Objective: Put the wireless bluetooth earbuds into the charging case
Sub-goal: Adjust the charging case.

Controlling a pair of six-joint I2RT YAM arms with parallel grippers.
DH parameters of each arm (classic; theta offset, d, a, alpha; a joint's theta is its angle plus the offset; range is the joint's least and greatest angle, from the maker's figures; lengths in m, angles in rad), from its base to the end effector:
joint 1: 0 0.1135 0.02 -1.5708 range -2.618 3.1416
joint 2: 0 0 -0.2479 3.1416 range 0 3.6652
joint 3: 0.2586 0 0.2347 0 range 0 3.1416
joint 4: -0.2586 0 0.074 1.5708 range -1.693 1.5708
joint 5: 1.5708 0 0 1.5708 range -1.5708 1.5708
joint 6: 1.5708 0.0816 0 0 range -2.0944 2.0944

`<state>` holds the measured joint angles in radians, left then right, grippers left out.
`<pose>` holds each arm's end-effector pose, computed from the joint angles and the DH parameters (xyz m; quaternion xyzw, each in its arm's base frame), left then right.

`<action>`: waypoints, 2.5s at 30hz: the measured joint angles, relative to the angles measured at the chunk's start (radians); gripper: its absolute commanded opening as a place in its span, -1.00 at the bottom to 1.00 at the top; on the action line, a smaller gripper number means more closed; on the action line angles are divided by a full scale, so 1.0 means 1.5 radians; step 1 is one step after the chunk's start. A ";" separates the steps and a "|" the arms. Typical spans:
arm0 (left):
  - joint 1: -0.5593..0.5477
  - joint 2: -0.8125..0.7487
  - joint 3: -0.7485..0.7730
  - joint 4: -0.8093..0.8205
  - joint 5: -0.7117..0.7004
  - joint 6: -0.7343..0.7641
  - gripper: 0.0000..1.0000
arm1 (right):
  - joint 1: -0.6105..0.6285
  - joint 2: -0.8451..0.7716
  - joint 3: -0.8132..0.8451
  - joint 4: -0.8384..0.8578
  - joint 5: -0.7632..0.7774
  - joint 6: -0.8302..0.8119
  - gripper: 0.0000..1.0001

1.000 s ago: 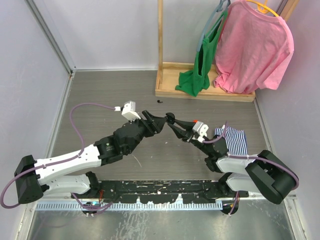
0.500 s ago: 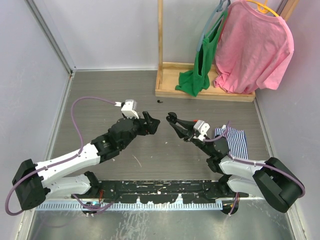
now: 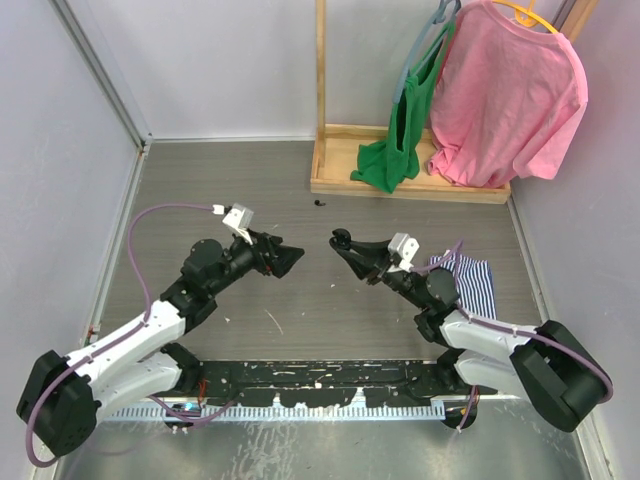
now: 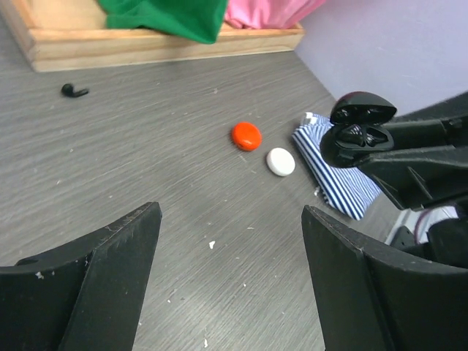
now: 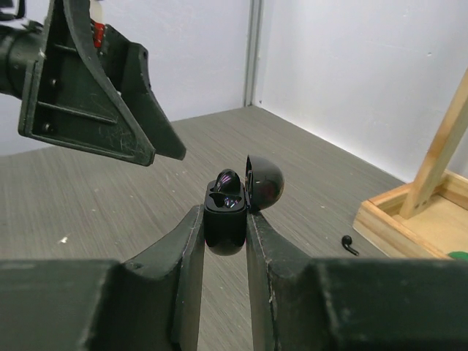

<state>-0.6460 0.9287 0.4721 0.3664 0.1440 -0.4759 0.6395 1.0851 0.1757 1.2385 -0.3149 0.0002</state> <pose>0.1972 -0.1633 0.2519 0.1109 0.7296 -0.4029 0.5414 0.1730 0.1602 0.2395 -0.3016 0.5054 0.3392 0.7339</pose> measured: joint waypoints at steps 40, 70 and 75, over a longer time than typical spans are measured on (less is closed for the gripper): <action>0.046 0.096 -0.012 0.436 0.392 -0.145 -0.11 | -0.022 0.093 0.121 0.174 -0.228 0.349 -0.98; 0.024 0.116 -0.007 0.448 0.399 -0.141 -0.38 | -0.020 0.134 0.152 0.183 -0.275 0.398 -0.98; 0.024 0.113 -0.007 0.448 0.403 -0.138 -0.47 | -0.017 0.135 0.156 0.183 -0.281 0.401 -0.95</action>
<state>-0.6106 1.0988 0.4622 1.0389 0.7490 -0.6823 0.6136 1.2881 0.4091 1.5135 -0.7357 0.6014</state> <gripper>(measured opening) 0.309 0.299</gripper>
